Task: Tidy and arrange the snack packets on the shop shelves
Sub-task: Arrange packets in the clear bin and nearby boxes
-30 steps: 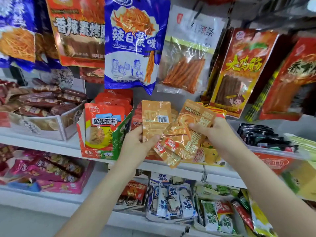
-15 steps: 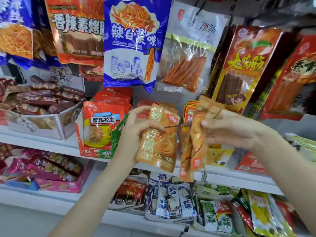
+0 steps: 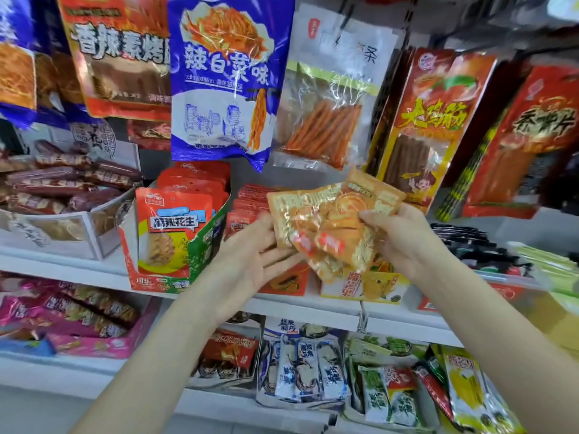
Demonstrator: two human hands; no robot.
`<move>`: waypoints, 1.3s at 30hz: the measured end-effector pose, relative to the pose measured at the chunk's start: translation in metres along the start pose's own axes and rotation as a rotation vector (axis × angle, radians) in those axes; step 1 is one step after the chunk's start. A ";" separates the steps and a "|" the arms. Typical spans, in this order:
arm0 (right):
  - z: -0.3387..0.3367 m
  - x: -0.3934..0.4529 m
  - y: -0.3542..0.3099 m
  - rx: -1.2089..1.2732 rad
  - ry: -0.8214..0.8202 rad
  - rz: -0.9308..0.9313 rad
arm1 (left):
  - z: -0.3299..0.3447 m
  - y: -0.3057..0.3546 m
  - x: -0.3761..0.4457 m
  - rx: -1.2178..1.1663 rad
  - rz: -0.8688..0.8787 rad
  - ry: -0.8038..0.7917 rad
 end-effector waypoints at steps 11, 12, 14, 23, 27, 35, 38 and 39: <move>0.058 -0.020 -0.029 -0.460 -0.410 -0.298 | 0.057 0.068 -0.005 0.871 0.634 -0.068; 0.063 -0.015 -0.028 -0.391 -0.391 -0.264 | 0.056 0.071 -0.001 0.796 0.629 -0.045; 0.057 0.003 -0.033 -0.234 -0.237 -0.234 | 0.034 0.084 0.004 0.552 0.567 0.113; 0.090 0.053 -0.001 -0.604 0.085 -0.347 | -0.011 0.022 0.024 1.602 0.276 0.089; 0.081 0.068 0.015 -0.521 0.164 -0.242 | -0.013 0.004 0.034 1.574 0.167 0.006; 0.099 0.070 0.028 -0.584 0.037 -0.362 | -0.026 0.004 0.037 1.684 0.044 0.071; 0.098 0.062 0.032 -0.764 -0.055 -0.418 | -0.024 0.002 0.034 1.907 0.031 0.073; 0.091 0.057 0.023 -0.802 -0.006 -0.477 | -0.026 0.000 0.034 1.946 0.013 0.073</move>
Point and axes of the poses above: each hand's wrist, its own x-axis towards the middle knuckle, its own z-axis out of the palm, y = z × x, the point moved 10 cm from there along x, towards the middle knuckle, and after that the axes turned 9 degrees about -x, right-handed, at the moved point
